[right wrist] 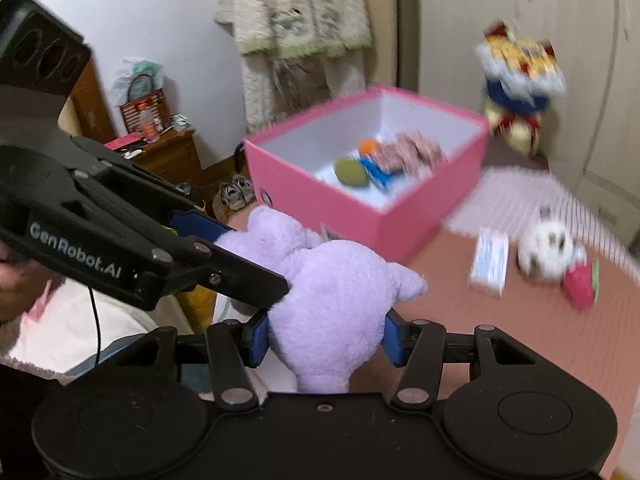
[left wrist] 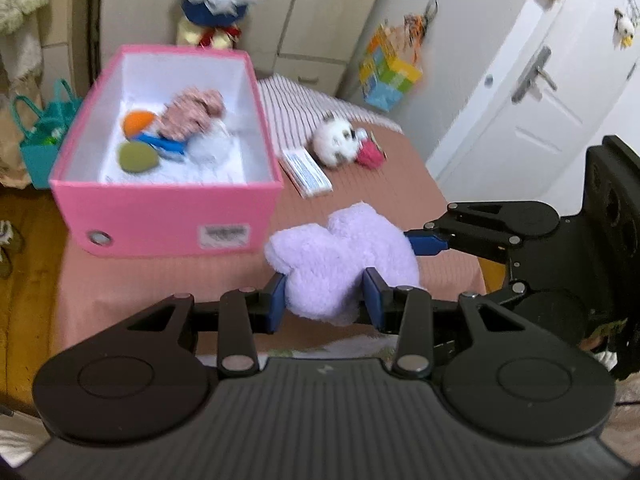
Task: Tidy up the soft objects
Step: 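Carry the lilac plush with both tools over the pink box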
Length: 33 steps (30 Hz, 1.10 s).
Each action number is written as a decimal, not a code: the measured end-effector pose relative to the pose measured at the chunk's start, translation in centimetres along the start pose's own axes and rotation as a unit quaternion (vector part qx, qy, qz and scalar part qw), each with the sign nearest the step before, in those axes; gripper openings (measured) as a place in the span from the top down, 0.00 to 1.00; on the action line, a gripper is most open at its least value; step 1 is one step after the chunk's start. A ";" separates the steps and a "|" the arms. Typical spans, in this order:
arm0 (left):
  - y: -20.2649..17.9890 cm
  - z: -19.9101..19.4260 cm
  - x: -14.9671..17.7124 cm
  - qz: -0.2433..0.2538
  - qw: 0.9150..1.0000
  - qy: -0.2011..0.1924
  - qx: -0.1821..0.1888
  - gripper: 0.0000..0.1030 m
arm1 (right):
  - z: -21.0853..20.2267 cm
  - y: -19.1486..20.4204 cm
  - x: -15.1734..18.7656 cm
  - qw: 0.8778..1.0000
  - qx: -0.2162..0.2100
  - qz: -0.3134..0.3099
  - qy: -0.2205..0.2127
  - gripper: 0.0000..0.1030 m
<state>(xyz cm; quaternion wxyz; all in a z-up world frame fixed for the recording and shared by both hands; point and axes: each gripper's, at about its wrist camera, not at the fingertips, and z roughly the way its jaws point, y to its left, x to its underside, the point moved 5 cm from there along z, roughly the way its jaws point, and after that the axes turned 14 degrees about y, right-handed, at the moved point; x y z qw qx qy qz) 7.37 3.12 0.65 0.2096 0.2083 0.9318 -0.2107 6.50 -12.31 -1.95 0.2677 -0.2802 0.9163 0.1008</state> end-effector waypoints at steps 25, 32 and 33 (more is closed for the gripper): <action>12.7 2.6 -9.7 -0.082 0.995 -0.053 0.007 0.63 | 7.6 -2.2 -13.9 0.999 0.043 -0.004 -0.026 0.41; 14.8 5.3 -10.6 -0.112 0.993 -0.037 0.008 0.63 | 10.8 -3.3 -15.0 0.999 0.049 -0.008 0.010 0.41; 15.0 5.5 -10.6 -0.115 0.993 -0.034 0.008 0.63 | 11.2 -3.4 -15.1 0.999 0.050 -0.010 0.016 0.41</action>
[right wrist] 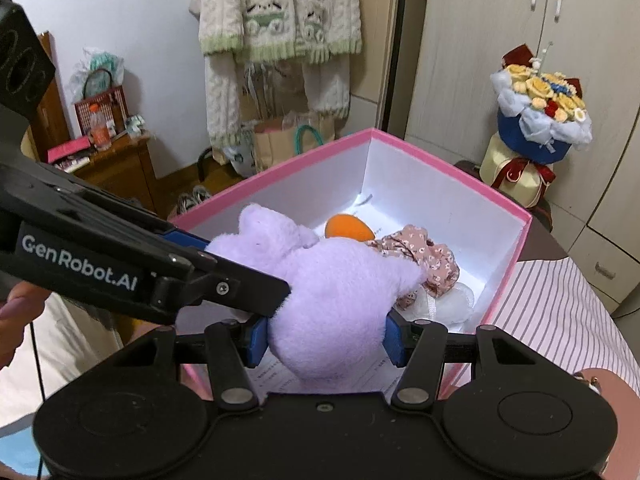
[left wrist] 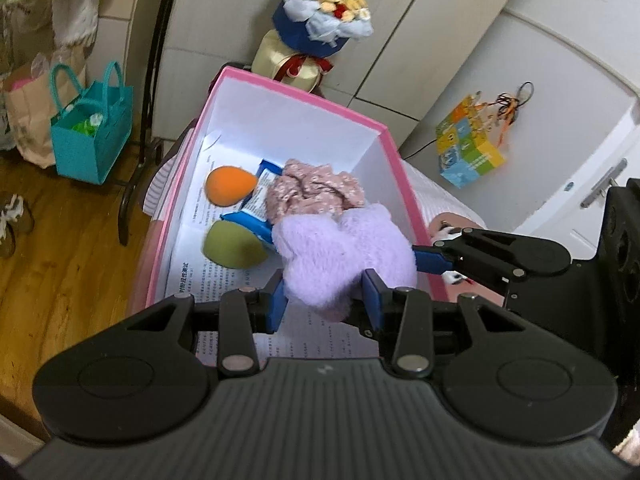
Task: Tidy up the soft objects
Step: 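Carry the lilac plush with both tools over the pink box, then lower the plush into the box and open both tools, then withdraw both tools and reach toward the white wipes packet and strawberry plush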
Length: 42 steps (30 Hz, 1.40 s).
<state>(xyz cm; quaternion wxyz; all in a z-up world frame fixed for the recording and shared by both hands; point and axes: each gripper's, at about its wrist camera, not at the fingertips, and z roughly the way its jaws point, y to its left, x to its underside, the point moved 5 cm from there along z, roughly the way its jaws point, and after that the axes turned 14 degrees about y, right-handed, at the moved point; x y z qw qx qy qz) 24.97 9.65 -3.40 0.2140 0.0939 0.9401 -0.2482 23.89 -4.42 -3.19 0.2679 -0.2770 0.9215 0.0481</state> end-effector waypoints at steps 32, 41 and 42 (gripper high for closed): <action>-3.2 -6.6 2.5 0.090 0.979 -0.112 -0.148 0.39 | -3.3 -1.3 1.7 1.000 0.017 -0.009 0.008 0.23; -6.8 -9.0 5.2 0.128 0.977 -0.117 -0.127 0.39 | -8.0 -1.4 4.3 1.000 0.006 -0.002 -0.029 0.23; -7.3 -9.3 5.5 0.132 0.976 -0.120 -0.124 0.39 | -8.7 -1.6 4.8 0.999 0.007 0.000 -0.035 0.23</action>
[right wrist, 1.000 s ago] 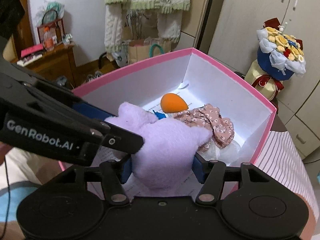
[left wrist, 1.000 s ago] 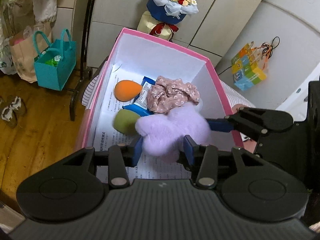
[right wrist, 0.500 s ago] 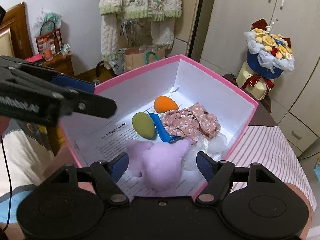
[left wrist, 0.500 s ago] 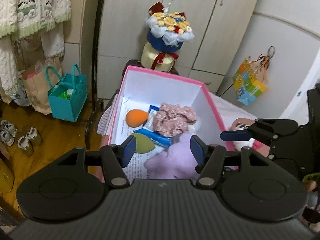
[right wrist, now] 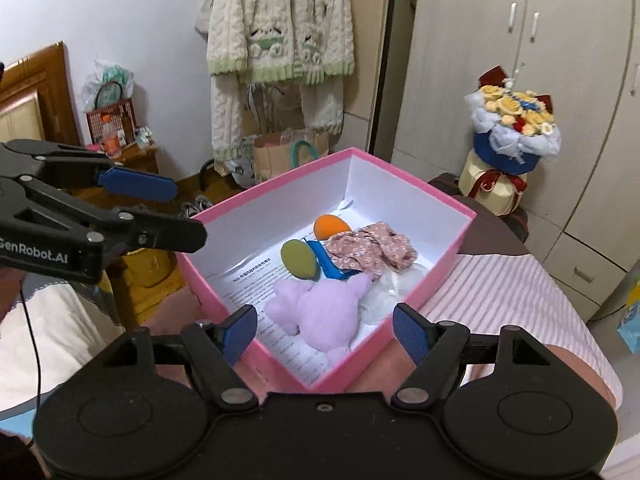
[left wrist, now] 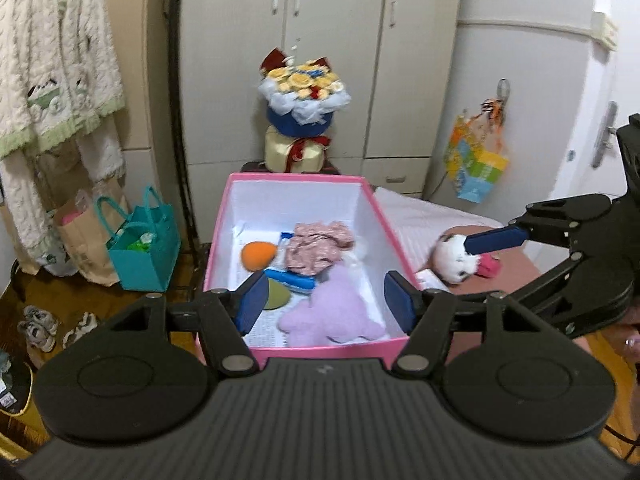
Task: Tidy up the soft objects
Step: 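Withdraw both tools and reach toward the white wipes packet and strawberry plush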
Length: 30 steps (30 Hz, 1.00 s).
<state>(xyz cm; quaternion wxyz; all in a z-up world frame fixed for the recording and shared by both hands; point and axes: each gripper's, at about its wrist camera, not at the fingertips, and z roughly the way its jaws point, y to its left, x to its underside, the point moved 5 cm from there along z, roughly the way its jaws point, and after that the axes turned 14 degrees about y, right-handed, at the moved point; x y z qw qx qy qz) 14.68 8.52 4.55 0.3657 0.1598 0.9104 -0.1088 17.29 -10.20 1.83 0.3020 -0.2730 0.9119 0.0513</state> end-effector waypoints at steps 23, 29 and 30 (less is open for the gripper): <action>-15.8 6.9 1.8 0.114 0.991 0.034 0.060 0.37 | -6.9 -12.5 11.2 0.984 0.007 0.124 -0.129 0.23; -16.9 11.7 2.1 0.089 0.993 0.045 0.057 0.39 | -4.4 -16.0 13.3 0.983 0.018 0.143 -0.115 0.23; -17.1 12.6 2.2 0.087 0.994 0.036 0.062 0.38 | -3.5 -16.7 13.6 0.983 0.019 0.149 -0.108 0.23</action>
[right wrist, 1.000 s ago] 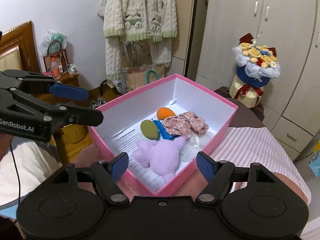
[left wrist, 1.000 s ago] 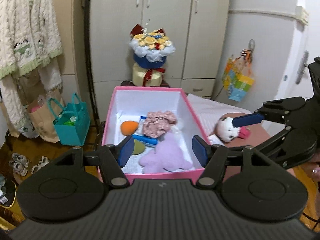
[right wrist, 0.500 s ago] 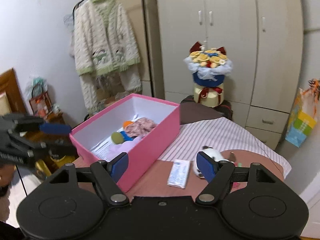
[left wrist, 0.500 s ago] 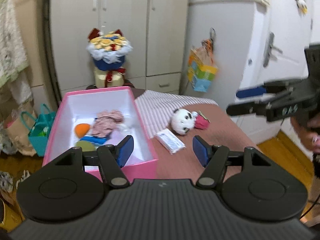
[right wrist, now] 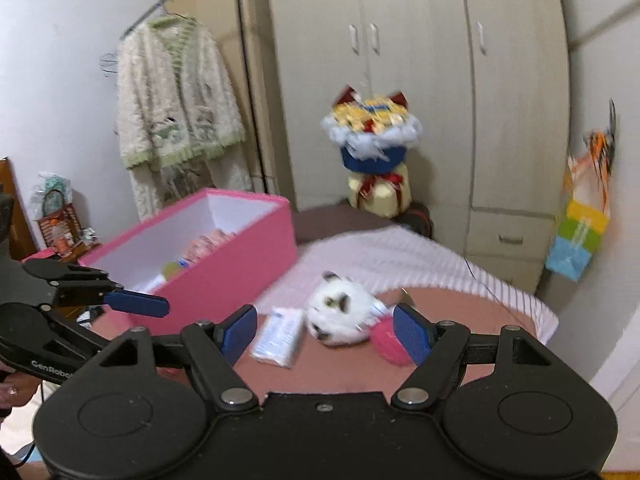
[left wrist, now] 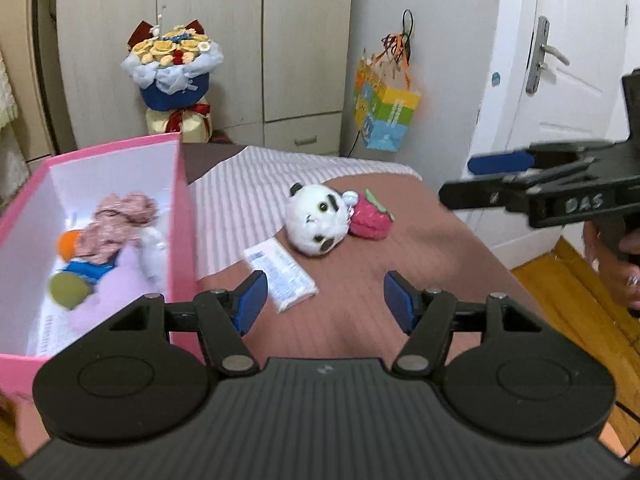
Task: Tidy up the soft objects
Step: 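Withdraw both tools and reach toward the white wipes packet and strawberry plush, then grasp the white wipes packet with the left tool while the right tool grasps the strawberry plush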
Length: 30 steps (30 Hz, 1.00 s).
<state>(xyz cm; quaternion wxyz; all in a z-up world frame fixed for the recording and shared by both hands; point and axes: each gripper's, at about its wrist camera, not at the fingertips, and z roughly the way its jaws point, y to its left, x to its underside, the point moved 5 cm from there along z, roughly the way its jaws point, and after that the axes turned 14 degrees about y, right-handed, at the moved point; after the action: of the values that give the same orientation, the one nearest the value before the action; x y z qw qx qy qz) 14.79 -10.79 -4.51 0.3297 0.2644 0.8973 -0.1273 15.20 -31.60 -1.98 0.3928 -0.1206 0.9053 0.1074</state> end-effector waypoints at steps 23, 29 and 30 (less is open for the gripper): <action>1.3 12.0 -2.4 -0.051 0.992 0.002 -0.117 0.40 | 13.4 -7.2 0.4 0.997 0.023 -0.022 0.065 0.24; 1.5 12.6 -2.5 -0.058 0.988 0.003 -0.142 0.40 | 15.5 -7.5 -0.2 0.996 -0.005 -0.037 0.086 0.27; 1.6 12.7 -2.5 -0.060 0.987 0.005 -0.151 0.39 | 15.7 -7.5 -0.2 0.995 -0.007 -0.039 0.087 0.27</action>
<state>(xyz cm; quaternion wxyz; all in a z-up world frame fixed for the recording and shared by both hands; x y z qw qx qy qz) 23.91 -15.59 -12.52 0.3527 0.1580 0.9223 -0.0084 28.39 -34.14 -13.06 0.3158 -0.1677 0.9298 0.0873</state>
